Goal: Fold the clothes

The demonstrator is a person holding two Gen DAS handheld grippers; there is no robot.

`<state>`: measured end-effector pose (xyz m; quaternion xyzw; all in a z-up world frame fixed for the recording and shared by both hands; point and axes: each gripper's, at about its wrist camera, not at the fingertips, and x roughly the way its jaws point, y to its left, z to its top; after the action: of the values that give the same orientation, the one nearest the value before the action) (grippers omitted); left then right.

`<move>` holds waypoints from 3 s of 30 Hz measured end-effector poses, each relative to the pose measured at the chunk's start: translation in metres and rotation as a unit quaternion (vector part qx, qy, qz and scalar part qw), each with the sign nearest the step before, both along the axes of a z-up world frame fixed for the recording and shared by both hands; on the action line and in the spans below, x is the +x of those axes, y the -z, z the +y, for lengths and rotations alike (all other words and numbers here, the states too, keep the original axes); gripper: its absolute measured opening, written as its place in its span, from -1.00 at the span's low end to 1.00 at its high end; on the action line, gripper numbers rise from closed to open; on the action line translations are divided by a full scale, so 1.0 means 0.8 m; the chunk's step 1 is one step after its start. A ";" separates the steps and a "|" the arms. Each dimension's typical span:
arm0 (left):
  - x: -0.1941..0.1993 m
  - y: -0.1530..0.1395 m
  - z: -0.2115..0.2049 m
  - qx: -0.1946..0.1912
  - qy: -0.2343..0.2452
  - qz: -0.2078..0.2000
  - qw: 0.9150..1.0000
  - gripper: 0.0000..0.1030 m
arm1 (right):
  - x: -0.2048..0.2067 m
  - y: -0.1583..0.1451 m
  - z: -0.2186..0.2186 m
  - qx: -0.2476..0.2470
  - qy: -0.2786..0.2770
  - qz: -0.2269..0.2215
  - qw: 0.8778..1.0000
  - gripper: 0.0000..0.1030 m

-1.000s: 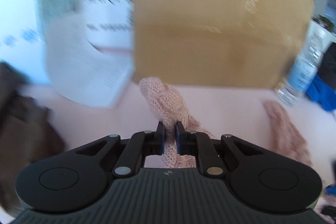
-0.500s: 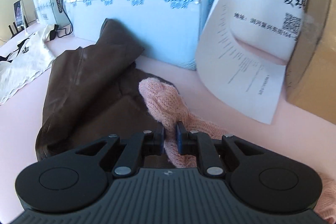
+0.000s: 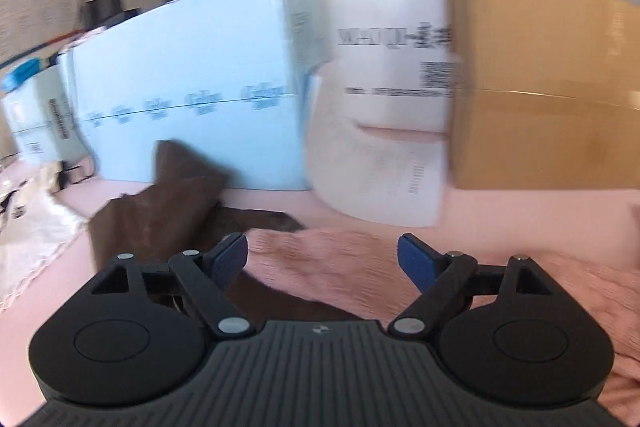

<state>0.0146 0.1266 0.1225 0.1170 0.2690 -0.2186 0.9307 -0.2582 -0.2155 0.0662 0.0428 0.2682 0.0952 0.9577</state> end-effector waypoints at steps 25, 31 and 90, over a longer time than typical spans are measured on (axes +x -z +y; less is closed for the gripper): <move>-0.107 0.089 -0.244 0.015 0.255 0.173 0.951 -0.02 | 0.107 -0.082 -0.028 -0.038 0.097 -0.061 0.993 -0.32; -0.029 0.103 -0.228 -0.028 0.177 0.228 0.957 -0.28 | 0.099 -0.054 -0.054 -0.099 0.135 -0.026 0.986 -0.02; -0.111 0.105 0.138 0.035 -0.024 0.160 0.986 0.57 | -0.114 -0.113 0.084 0.000 0.041 0.132 0.990 0.61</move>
<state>-0.0740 0.2371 0.0386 0.1066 0.4248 -0.2025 0.8759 -0.3495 -0.1487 0.1567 0.0661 0.3903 0.0496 0.9170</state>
